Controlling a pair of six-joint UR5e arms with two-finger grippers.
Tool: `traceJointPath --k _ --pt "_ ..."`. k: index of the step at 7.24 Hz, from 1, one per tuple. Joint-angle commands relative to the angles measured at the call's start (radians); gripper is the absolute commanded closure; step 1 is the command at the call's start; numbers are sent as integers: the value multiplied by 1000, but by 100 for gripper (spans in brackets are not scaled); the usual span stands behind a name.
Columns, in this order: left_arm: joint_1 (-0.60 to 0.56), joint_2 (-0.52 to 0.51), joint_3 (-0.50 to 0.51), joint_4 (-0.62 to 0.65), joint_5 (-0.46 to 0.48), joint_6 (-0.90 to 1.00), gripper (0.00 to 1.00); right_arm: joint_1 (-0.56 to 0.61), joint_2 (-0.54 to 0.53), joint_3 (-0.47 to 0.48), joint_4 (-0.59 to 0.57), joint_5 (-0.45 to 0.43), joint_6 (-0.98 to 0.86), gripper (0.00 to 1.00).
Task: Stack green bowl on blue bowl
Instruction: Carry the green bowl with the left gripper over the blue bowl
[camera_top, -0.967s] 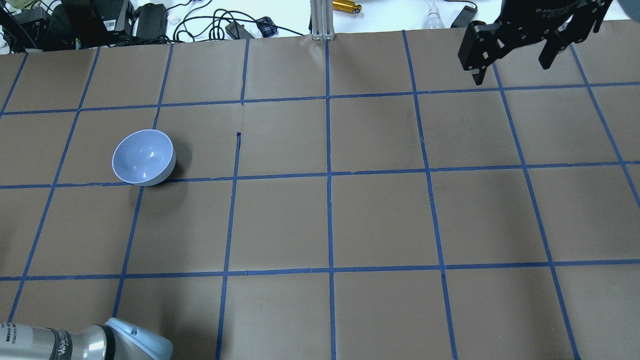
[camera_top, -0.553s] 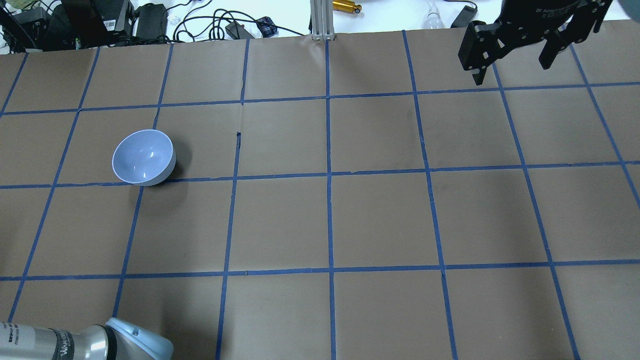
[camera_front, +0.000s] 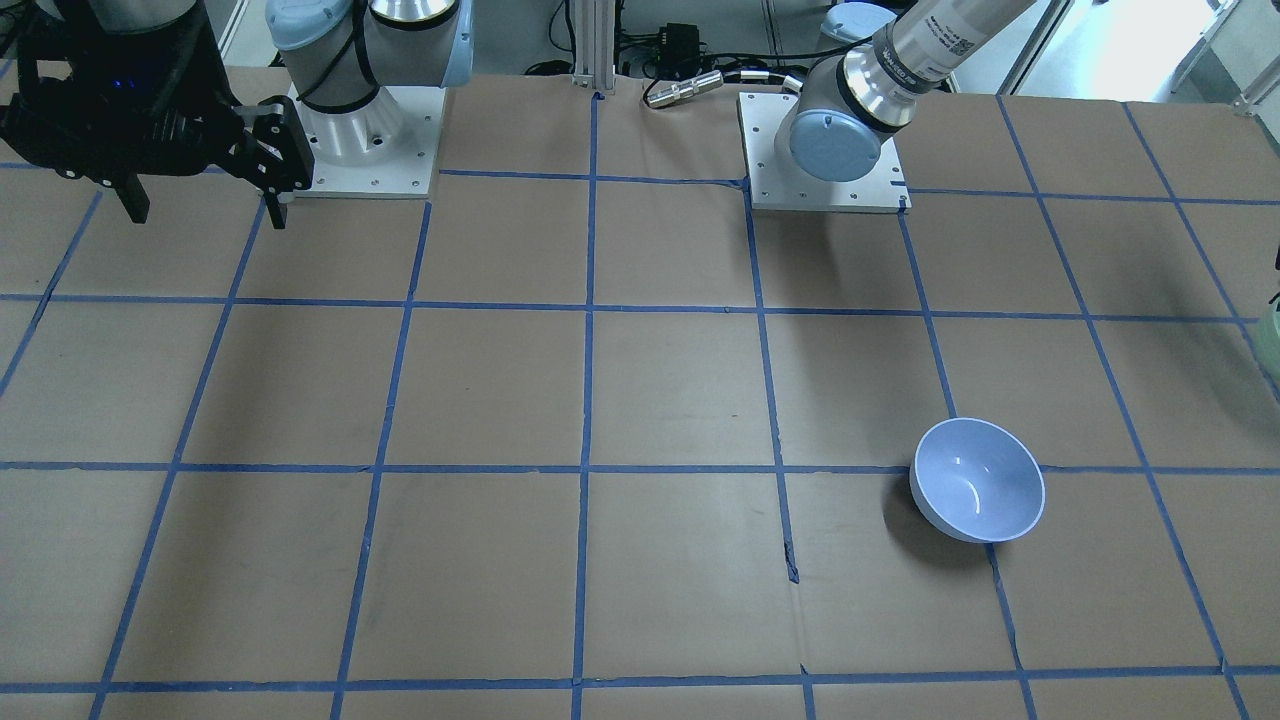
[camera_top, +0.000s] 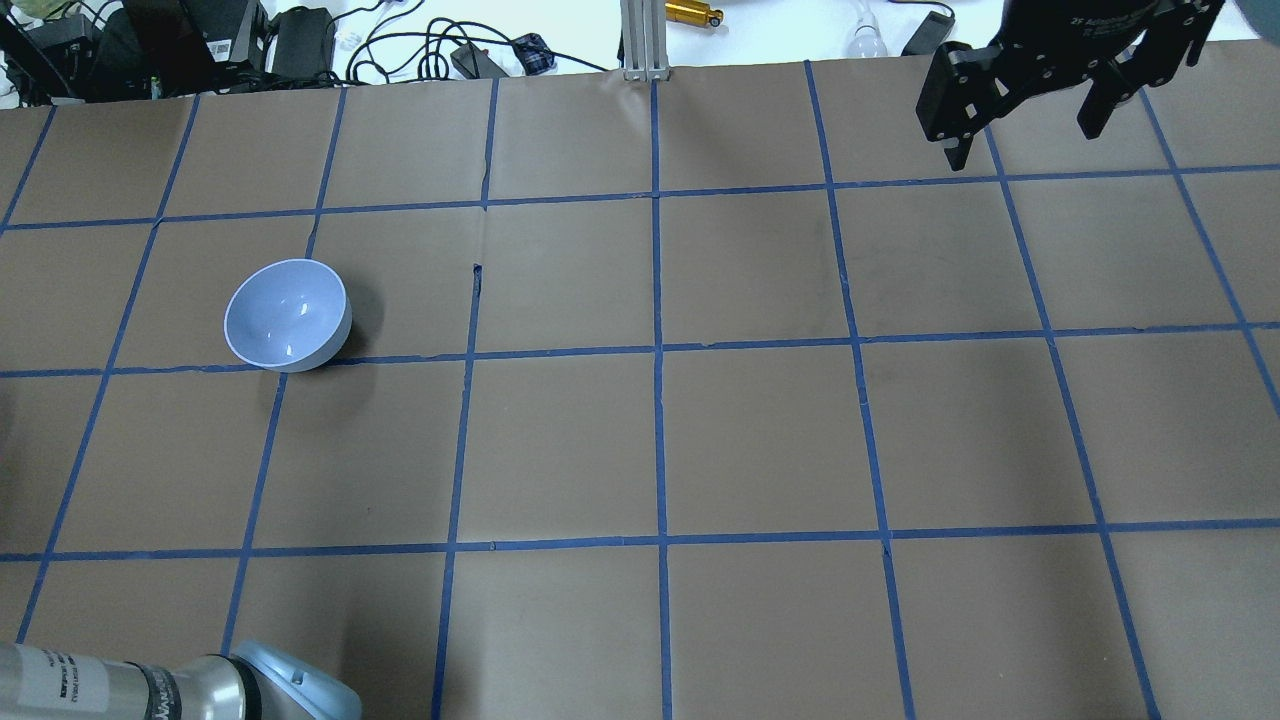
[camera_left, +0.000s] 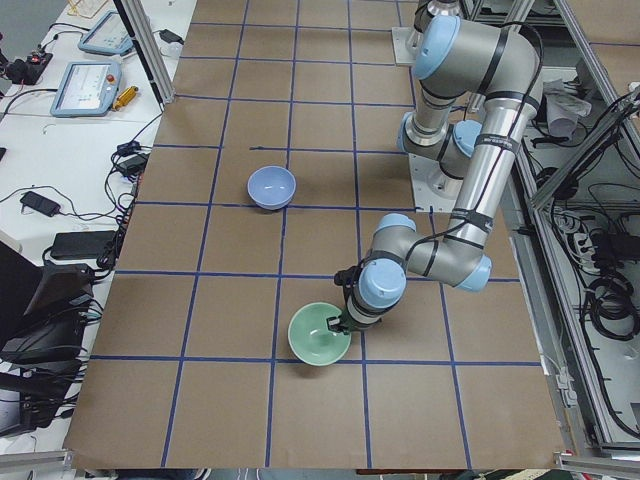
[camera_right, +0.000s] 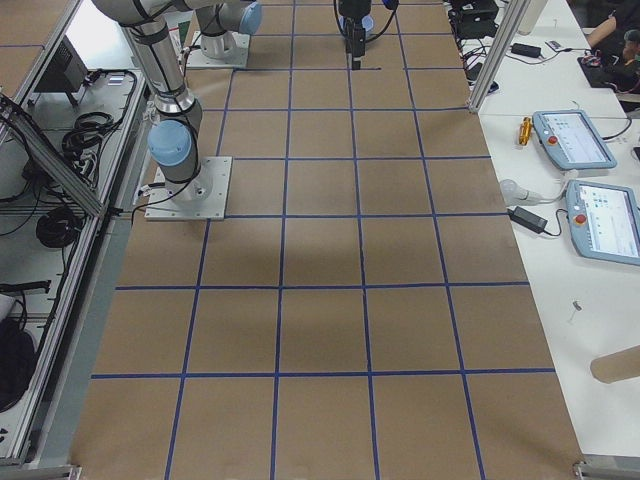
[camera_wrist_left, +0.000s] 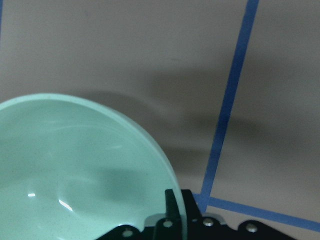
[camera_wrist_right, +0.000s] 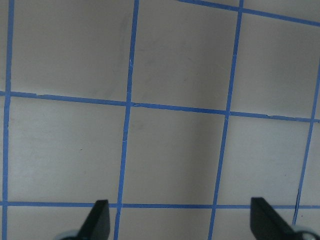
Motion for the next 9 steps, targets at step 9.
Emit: traceJointPath --k 9 --pt "-739 164 -16 -206 110 -687 100 0 0 0 0 0 0 0"
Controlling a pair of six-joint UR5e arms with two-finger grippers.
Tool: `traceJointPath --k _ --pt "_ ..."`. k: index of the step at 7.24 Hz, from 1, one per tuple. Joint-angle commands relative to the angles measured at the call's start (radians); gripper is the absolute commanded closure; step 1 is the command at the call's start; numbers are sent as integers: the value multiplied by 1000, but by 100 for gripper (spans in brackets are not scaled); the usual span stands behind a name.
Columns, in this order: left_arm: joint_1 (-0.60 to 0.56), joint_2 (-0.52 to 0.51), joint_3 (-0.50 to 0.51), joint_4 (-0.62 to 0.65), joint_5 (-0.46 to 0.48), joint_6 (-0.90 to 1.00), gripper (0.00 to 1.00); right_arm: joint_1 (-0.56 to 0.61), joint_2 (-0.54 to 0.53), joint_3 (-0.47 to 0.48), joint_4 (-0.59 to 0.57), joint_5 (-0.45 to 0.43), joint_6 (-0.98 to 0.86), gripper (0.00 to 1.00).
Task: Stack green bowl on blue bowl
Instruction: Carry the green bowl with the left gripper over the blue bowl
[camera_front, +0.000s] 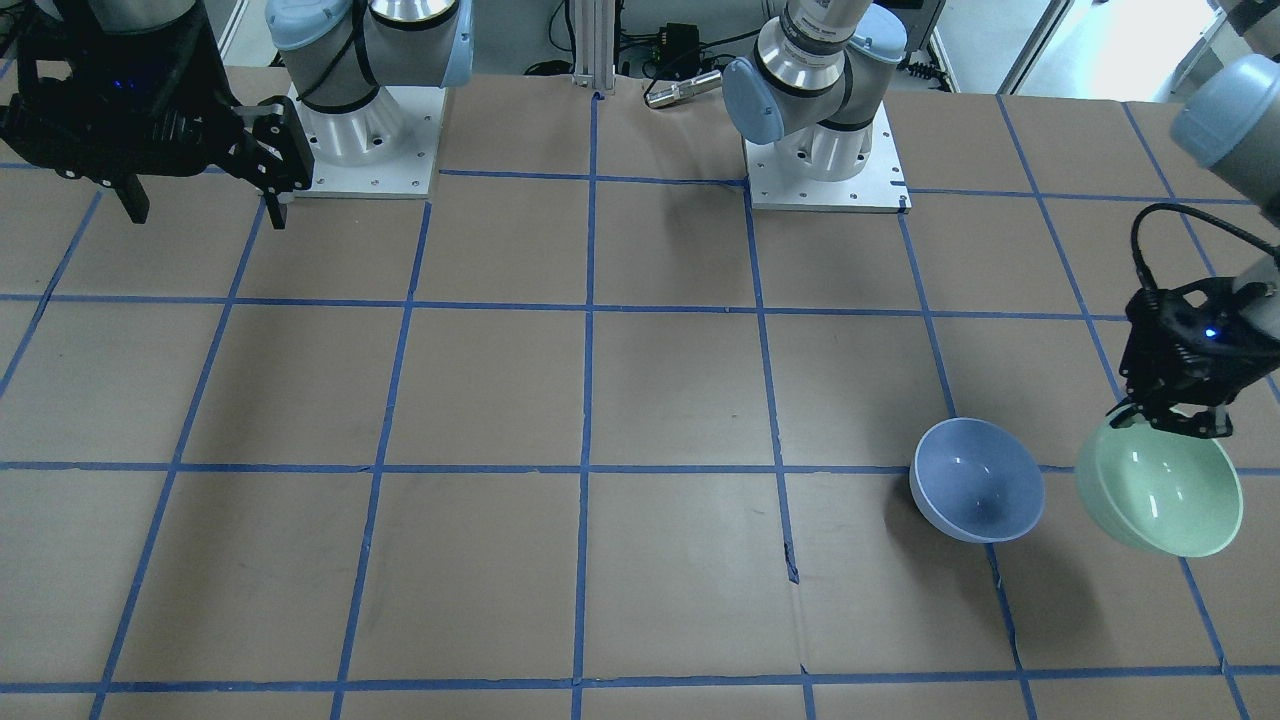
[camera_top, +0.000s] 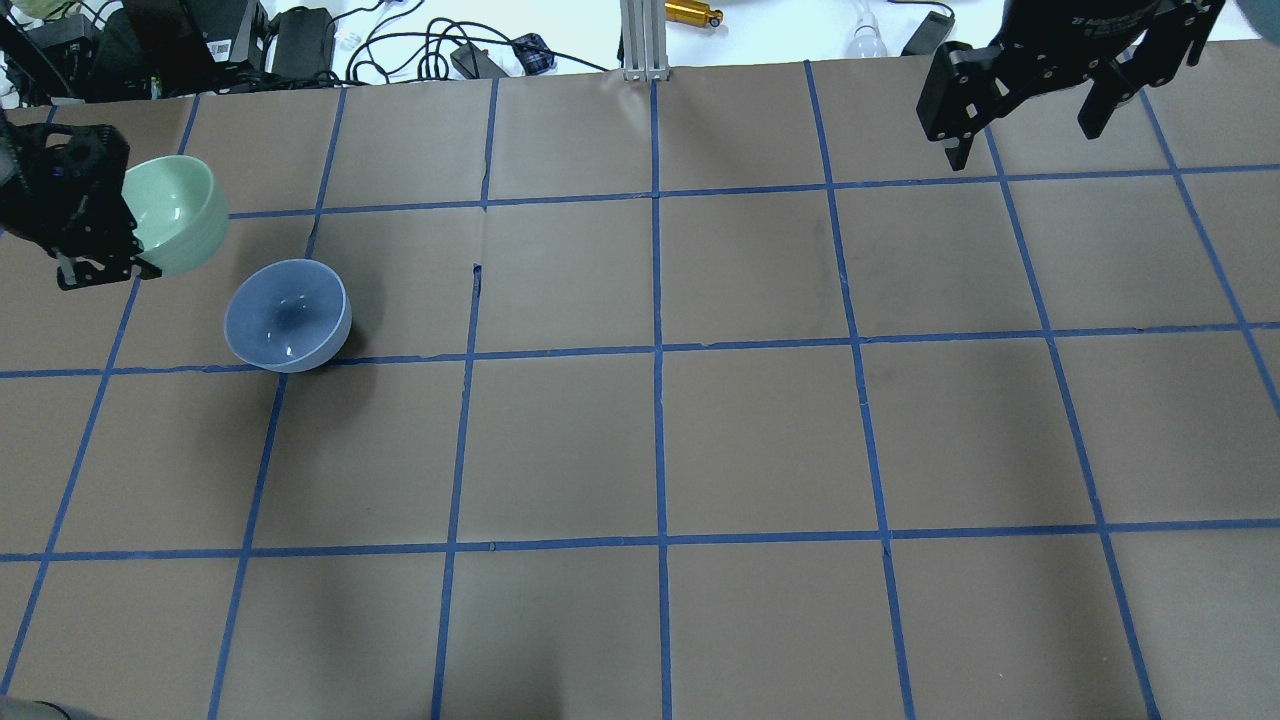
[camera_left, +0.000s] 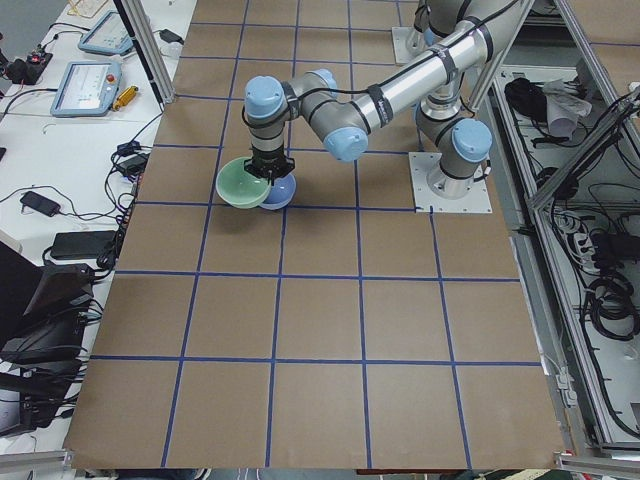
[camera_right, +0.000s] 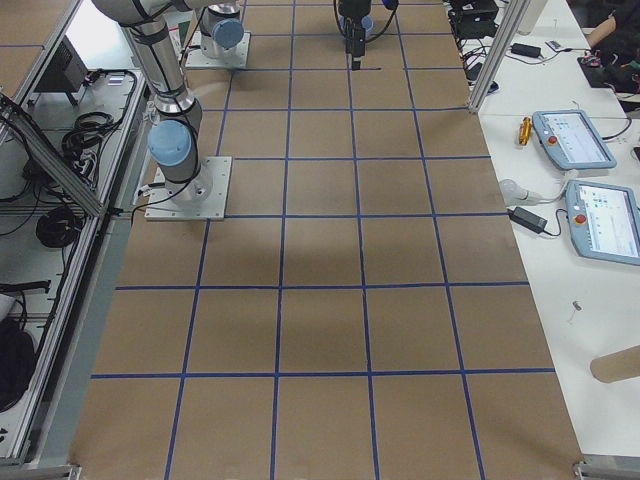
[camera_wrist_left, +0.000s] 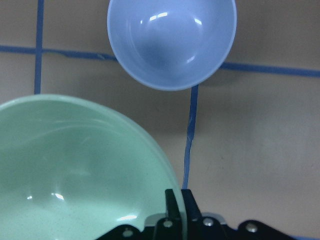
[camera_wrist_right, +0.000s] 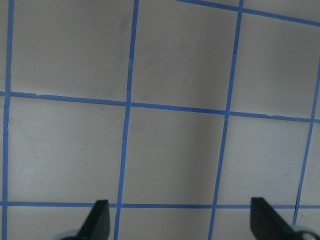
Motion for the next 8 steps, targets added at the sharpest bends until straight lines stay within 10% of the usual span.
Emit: traceJointPath --k 1,8 --pt "-113 35 -76 20 46 -122 100 -1 0 0 0 0 0 0" --pt "-124 85 -248 173 108 -133 100 1 0 0 0 0 0 0"
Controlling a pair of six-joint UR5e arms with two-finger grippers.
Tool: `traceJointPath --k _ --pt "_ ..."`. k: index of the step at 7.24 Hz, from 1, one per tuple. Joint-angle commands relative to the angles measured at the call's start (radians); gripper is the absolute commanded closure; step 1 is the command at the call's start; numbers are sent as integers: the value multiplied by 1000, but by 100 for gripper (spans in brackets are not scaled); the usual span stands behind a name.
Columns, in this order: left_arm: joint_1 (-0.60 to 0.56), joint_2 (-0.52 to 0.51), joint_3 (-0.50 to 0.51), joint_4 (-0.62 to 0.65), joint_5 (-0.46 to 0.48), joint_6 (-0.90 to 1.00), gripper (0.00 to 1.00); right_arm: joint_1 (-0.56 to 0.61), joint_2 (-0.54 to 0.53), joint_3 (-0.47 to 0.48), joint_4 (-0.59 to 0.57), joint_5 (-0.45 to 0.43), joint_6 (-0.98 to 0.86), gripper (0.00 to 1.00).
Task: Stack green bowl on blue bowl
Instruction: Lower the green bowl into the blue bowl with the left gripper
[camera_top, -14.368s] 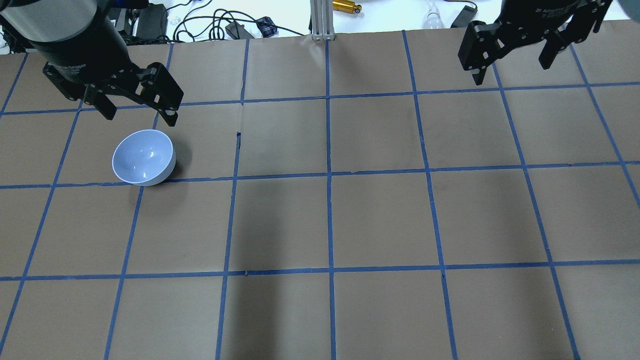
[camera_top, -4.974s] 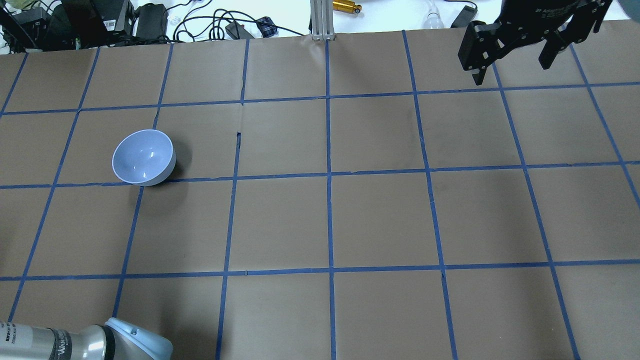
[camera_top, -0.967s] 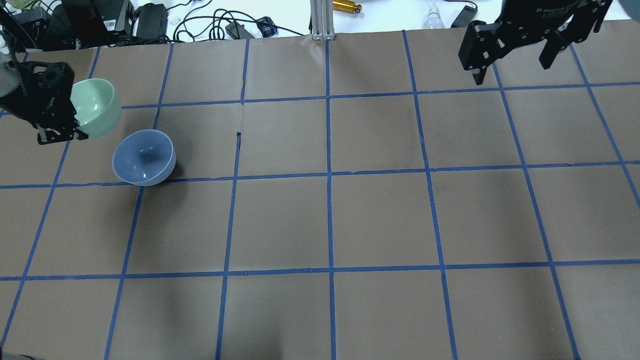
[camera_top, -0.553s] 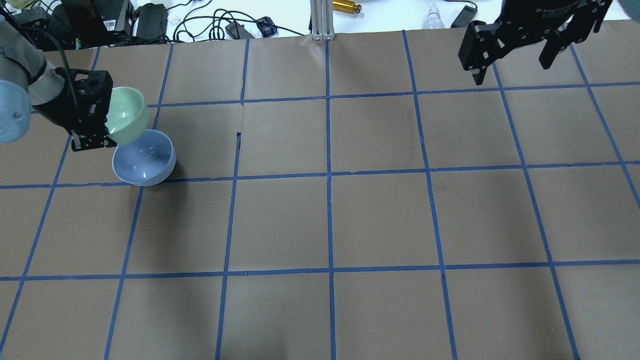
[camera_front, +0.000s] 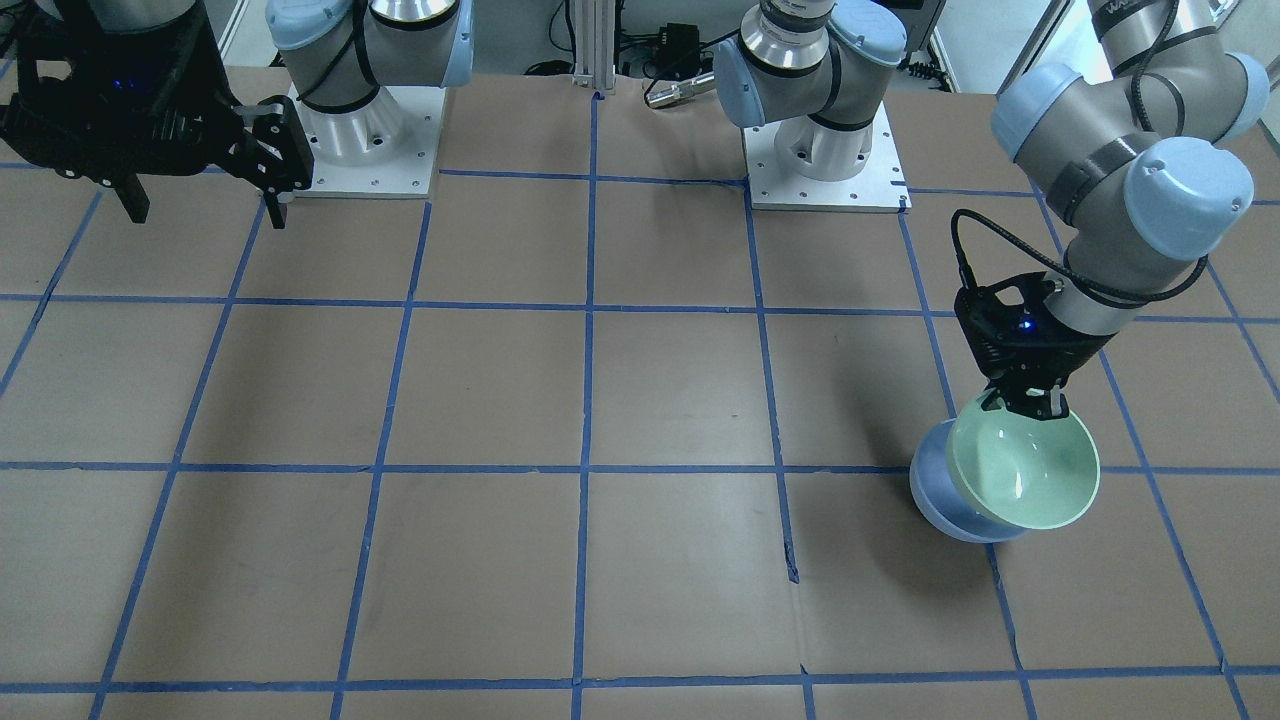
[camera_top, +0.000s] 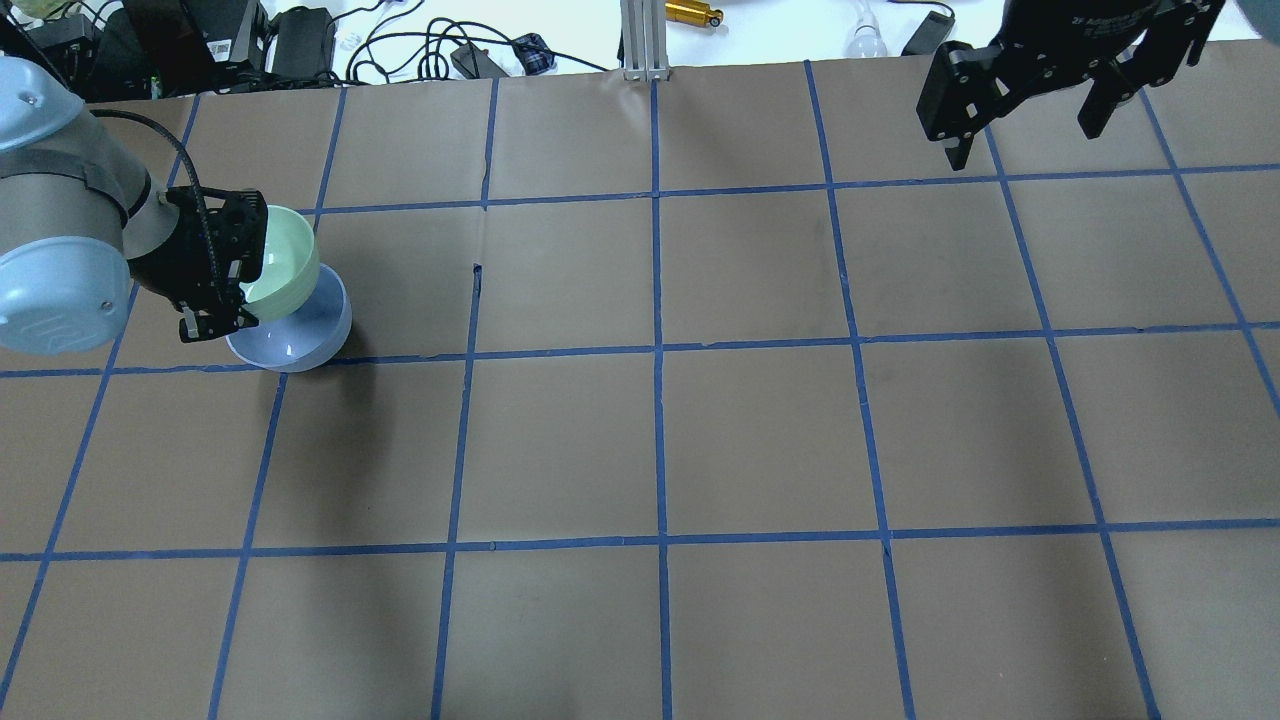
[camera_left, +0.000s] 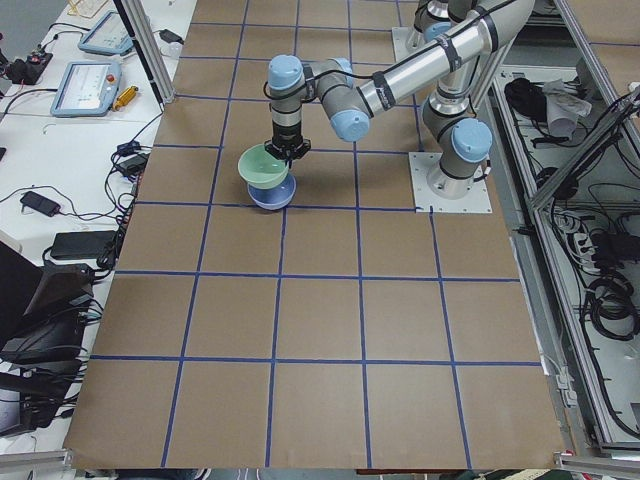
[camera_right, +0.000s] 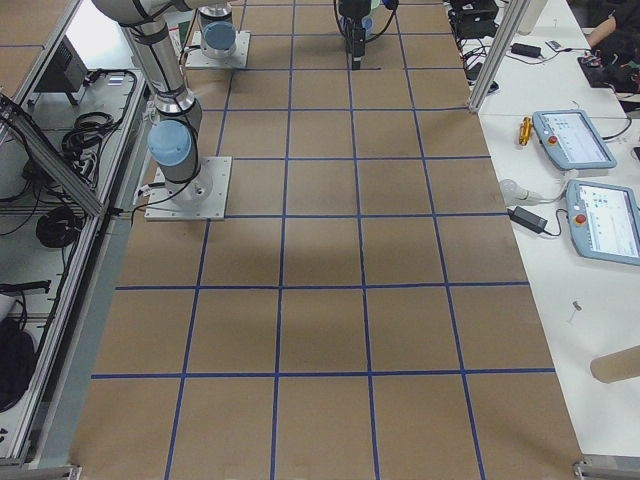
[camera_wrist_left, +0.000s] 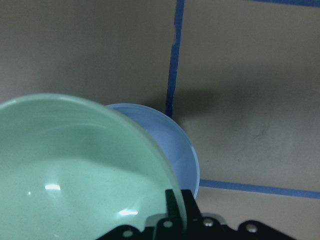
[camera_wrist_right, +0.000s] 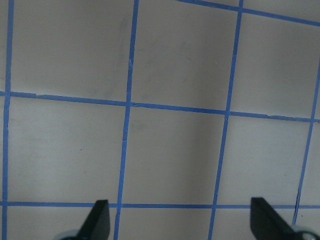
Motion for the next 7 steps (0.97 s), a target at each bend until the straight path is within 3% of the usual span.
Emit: traceJointPath --k 1,7 --pt "34 9 -40 9 5 31 100 1 0 0 0 0 0 0" --pt "35 20 -90 42 4 28 100 -1 0 0 0 0 0 0"
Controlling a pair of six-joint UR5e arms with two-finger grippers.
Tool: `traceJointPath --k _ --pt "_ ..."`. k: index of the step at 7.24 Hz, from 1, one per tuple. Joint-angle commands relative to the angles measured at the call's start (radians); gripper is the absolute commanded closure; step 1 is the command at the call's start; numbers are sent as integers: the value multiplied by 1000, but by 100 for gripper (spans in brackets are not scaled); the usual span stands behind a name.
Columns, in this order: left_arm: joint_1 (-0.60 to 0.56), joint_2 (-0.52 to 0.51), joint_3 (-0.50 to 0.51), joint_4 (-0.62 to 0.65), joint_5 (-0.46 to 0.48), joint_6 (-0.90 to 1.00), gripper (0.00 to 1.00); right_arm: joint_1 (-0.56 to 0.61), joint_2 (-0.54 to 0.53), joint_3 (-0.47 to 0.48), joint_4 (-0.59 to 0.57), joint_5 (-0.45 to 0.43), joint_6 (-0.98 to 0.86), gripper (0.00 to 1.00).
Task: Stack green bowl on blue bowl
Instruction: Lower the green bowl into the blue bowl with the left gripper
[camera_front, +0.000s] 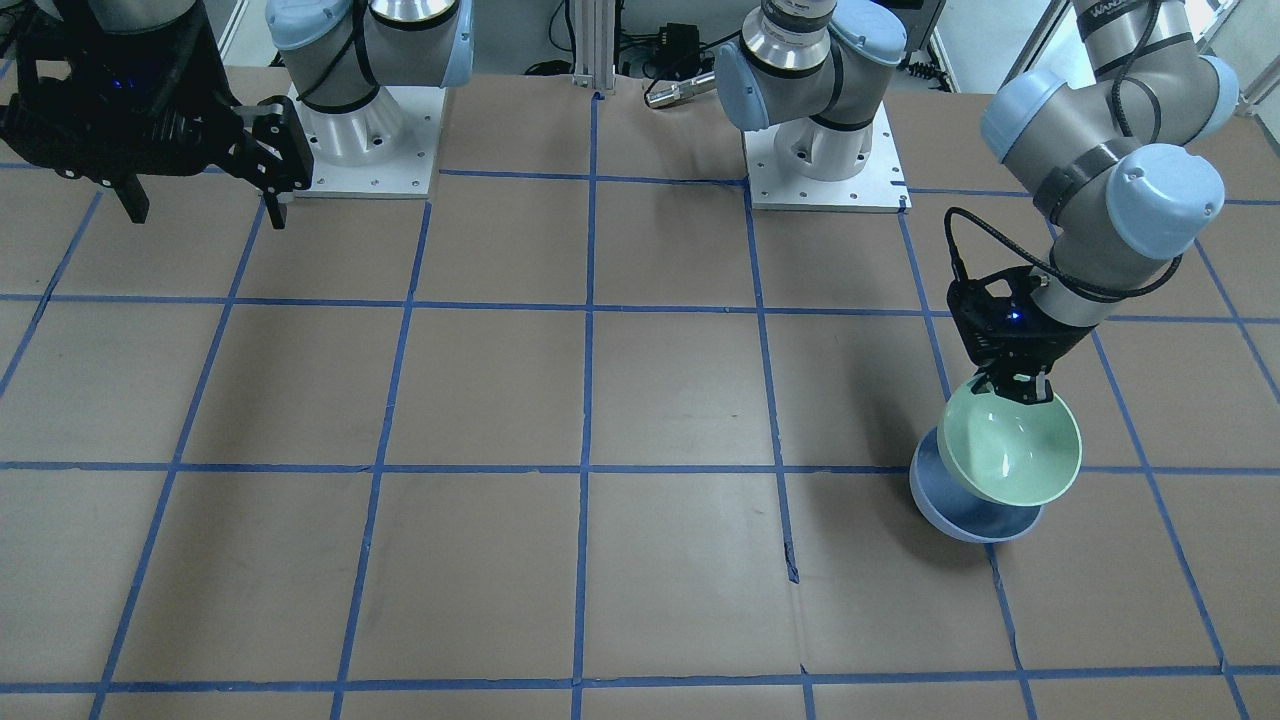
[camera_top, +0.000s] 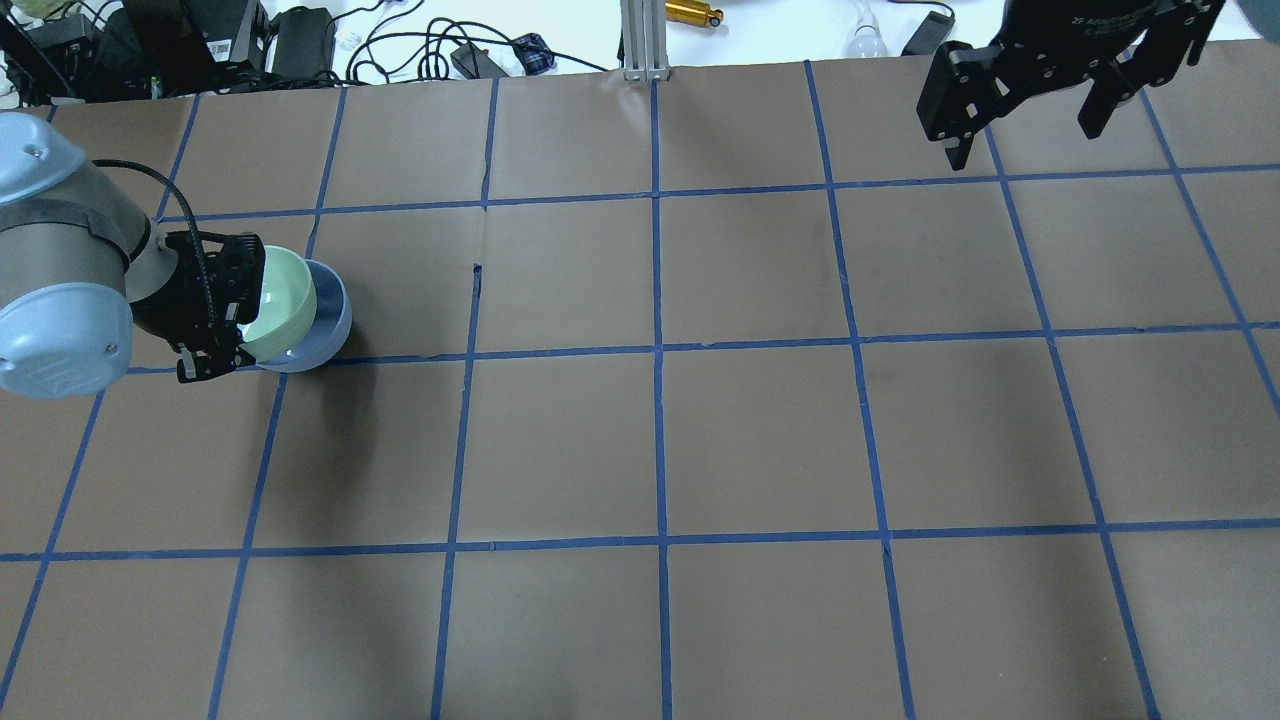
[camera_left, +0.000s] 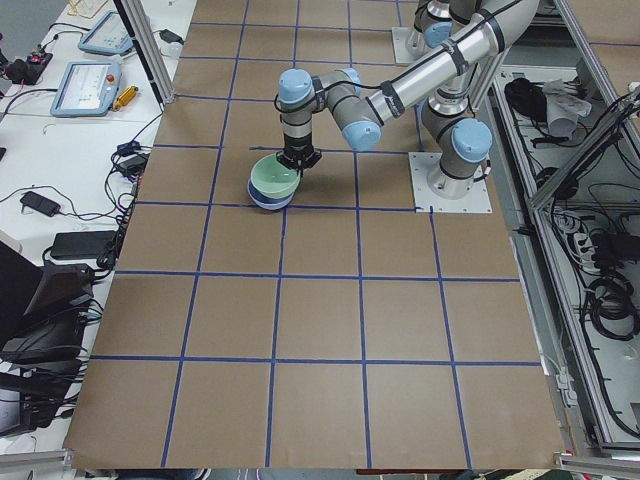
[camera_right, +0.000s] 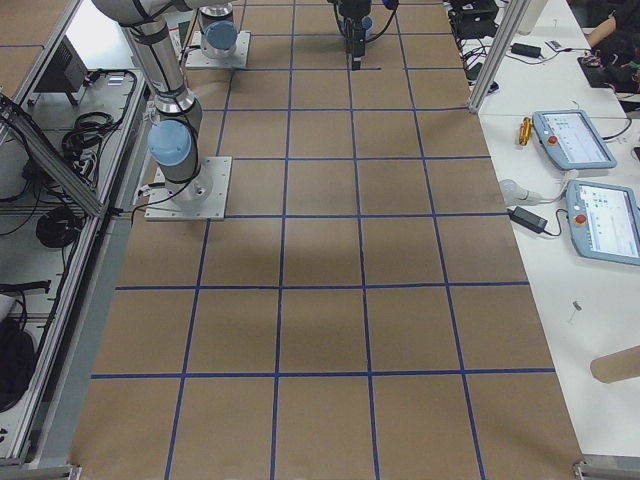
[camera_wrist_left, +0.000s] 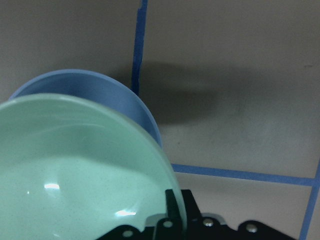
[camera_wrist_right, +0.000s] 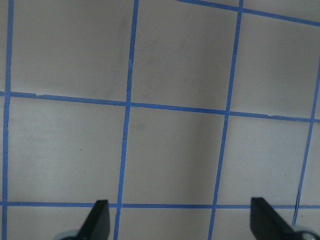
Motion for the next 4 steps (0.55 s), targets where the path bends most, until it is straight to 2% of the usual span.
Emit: traceJointPath --k 1,4 --pt "0 -9 -7 16 -4 -2 21 1 0 0 0 0 0 0" --pt "0 -8 -7 16 -2 -5 19 -1 0 0 0 0 0 0"
